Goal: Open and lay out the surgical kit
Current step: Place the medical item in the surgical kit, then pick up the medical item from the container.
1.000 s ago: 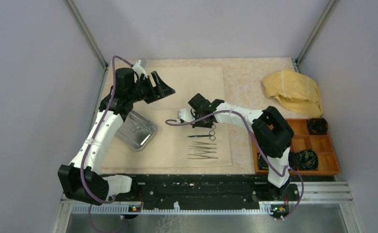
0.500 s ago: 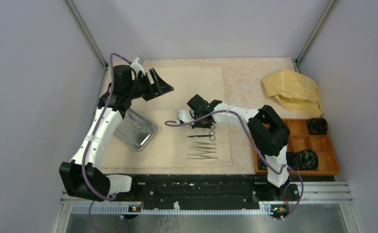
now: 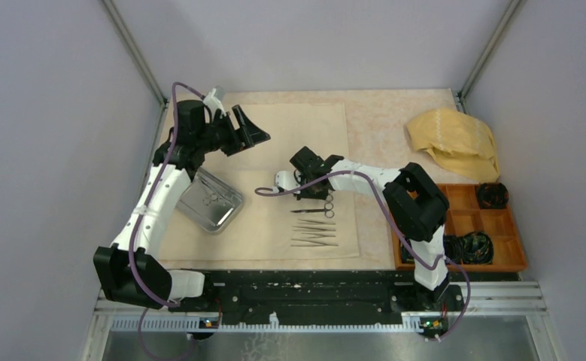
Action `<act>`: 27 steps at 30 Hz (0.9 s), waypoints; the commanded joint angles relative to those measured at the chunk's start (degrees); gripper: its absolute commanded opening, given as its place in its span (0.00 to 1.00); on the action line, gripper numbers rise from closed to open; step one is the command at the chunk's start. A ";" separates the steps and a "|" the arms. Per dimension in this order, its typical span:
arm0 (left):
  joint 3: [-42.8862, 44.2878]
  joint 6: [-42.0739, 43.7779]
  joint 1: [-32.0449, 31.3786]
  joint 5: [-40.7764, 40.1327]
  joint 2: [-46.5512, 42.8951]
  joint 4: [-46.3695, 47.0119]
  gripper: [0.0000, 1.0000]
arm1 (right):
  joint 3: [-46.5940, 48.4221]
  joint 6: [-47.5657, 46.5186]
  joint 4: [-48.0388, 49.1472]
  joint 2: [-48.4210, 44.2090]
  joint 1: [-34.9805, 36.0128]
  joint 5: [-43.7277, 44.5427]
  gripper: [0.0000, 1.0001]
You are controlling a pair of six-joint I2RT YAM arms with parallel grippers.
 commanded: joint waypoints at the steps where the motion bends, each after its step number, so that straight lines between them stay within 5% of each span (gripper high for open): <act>1: 0.69 0.01 0.27 0.79 -0.68 2.17 0.79 | 2.74 -0.18 0.76 1.60 0.17 -1.78 0.16; 10: -0.42 -0.12 0.45 0.49 -1.48 2.53 0.80 | 4.85 2.63 -0.27 -0.81 -0.56 -1.10 0.30; 16: -2.51 -0.24 0.53 -2.72 -2.94 1.60 0.80 | 5.64 11.30 -0.16 -11.99 -2.97 -4.83 0.42; 27: -9.92 -3.59 2.99 -42.73 -4.69 -22.71 0.75 | -23.33 27.29 15.73 -40.17 -10.72 -16.87 0.54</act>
